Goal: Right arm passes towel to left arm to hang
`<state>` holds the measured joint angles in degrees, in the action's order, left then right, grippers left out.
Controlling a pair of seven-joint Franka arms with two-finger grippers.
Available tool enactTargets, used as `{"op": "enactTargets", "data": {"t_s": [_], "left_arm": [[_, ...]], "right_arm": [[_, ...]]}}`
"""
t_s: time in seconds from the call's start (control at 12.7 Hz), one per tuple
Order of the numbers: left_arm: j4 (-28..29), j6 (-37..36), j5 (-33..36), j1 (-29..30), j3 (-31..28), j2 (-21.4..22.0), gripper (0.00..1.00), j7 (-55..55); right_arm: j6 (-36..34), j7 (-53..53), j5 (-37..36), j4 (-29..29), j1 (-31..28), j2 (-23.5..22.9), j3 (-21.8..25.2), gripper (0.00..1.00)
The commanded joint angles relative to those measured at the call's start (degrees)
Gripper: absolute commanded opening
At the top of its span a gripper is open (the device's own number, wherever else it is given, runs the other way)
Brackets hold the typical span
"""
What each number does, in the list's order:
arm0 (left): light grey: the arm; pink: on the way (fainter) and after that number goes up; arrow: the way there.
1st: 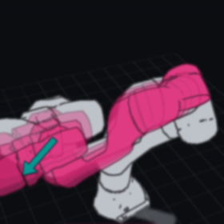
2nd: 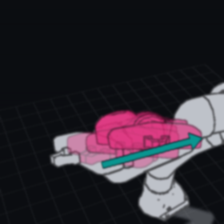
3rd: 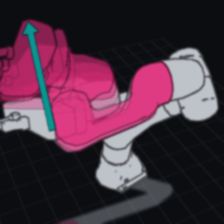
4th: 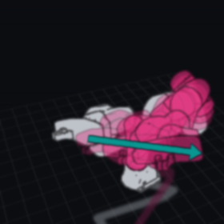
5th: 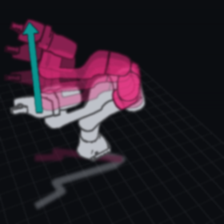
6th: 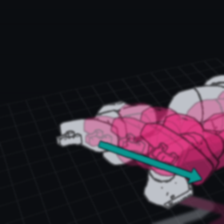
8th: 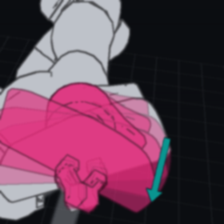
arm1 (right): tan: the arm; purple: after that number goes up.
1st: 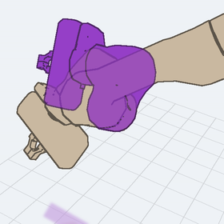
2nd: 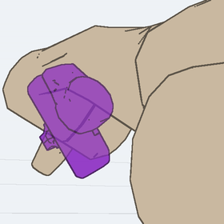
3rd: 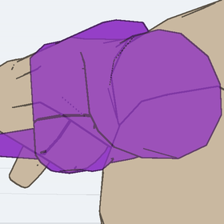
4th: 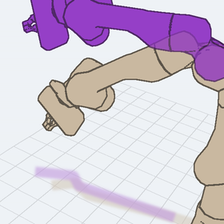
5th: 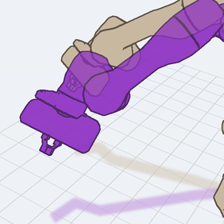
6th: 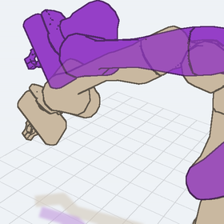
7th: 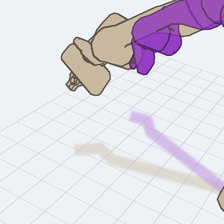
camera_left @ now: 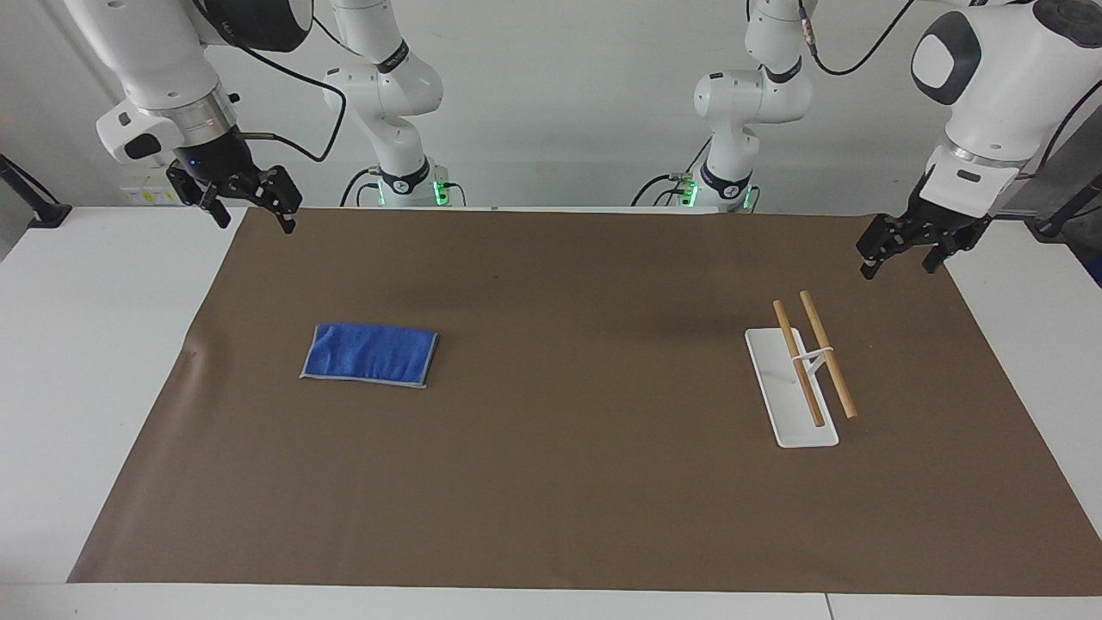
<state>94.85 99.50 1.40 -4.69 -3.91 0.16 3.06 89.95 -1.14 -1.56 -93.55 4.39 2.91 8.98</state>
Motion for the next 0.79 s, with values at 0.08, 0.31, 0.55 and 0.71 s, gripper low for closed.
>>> {"op": "enactTargets", "data": {"t_s": [0.08,0.31,0.55,0.71], "left_arm": [[2.2,0.6,1.2,0.4,0.4,1.9,1.00,-0.2],[2.2,0.6,1.2,0.4,0.4,1.9,1.00,-0.2],[2.2,0.6,1.2,0.4,0.4,1.9,1.00,-0.2],[2.2,0.6,1.2,0.4,0.4,1.9,1.00,-0.2]], "right_arm": [[4.4,-0.4,-0.7,-5.5,0.0,2.9,-0.5,1.00],[13.3,-0.6,-0.2,-12.6,1.0,2.5,-0.6,1.00],[23.7,-0.6,-0.1,-20.2,1.8,0.9,-0.6,1.00],[29.9,-0.6,0.8,-24.1,1.8,-1.5,-0.6,1.00]]}}
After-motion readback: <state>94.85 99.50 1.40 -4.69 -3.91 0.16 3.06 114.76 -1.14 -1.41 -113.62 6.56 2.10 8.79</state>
